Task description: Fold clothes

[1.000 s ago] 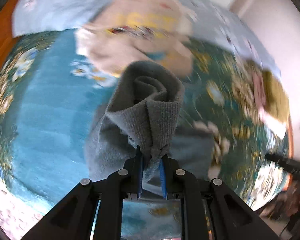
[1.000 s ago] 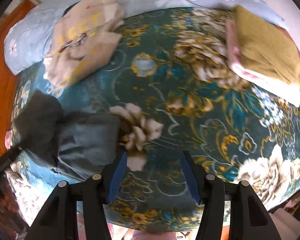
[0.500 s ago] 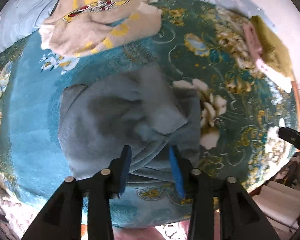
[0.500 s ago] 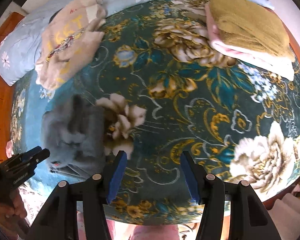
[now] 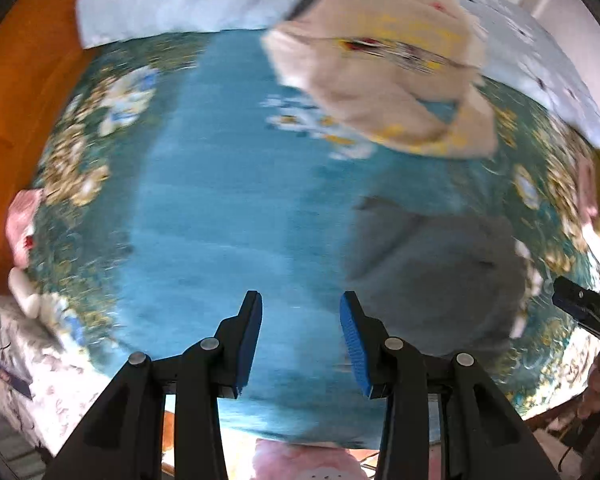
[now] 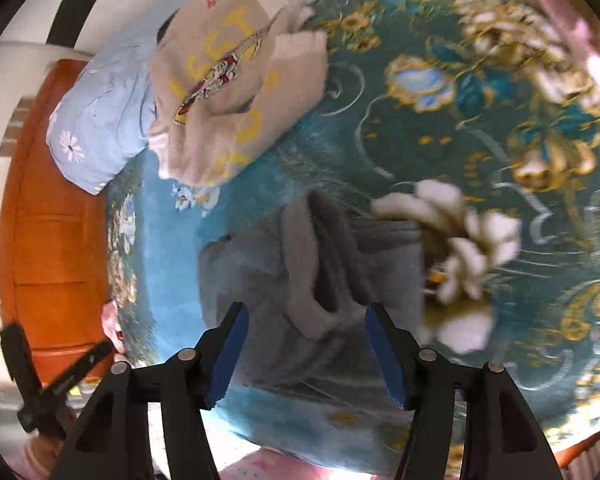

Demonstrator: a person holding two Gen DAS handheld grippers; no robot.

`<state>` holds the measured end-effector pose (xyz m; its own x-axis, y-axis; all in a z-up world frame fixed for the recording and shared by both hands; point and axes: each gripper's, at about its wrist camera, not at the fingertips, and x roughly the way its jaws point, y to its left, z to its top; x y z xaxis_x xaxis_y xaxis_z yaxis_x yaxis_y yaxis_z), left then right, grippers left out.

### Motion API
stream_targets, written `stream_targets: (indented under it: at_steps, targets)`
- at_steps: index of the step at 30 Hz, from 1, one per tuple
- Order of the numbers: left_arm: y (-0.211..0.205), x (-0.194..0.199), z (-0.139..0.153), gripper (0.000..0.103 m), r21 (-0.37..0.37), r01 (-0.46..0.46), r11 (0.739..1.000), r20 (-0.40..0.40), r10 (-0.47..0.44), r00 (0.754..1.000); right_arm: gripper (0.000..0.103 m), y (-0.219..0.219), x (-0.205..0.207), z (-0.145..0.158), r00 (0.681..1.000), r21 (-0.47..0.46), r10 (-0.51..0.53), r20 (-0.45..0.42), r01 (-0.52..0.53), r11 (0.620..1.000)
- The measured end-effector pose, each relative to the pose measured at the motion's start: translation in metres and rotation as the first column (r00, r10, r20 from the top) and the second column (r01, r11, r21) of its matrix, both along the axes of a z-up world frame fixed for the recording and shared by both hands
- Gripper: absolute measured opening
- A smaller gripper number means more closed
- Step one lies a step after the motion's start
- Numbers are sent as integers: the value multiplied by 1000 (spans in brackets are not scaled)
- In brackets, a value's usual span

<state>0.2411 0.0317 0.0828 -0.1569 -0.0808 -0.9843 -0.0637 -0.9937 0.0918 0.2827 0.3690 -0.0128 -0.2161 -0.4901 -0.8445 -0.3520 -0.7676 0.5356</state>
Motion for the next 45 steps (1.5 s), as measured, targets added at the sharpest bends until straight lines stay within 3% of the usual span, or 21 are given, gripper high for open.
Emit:
stream_targets:
  at_steps: [10,17,18,20,21,24,29,34,37,45]
  targets:
    - [-73,-7,12,41,-129,-34,991,3,35,999,65,-20,-31,-75,991,-5,66,117,-66,998]
    - [-64,-2,-1,41,-152,35,988,60,-26,998,66,-14,-26,-83,994,-62,19,107,-13,998]
    - [-60,-1,-2,41,-151,47,987,63,-37,997,63,-15,-25,-81,994,-60,26,104,-20,998]
    - [-52,-1,-4,41,-150,71,986,68,-61,996,46,-19,-23,-79,993,-52,49,104,-43,998]
    - [-48,-1,-5,41,-148,84,985,69,-75,995,27,-21,-21,-78,993,-52,59,106,-54,997]
    - [-34,0,-6,41,-144,125,982,75,-115,991,12,-24,-16,-72,993,-54,81,82,-77,996]
    - [-22,1,-10,41,-145,167,975,89,-155,984,10,-14,-8,-67,996,-46,56,64,-53,998]
    - [-15,1,-14,41,-150,189,970,102,-175,979,23,-5,1,-63,998,-37,31,46,-29,999]
    - [-14,3,-14,41,-160,200,967,106,-185,977,57,2,6,-62,999,-33,9,39,-8,999]
    - [-33,5,-11,41,-191,163,968,93,-147,985,69,19,9,-87,996,-72,-41,84,47,996]
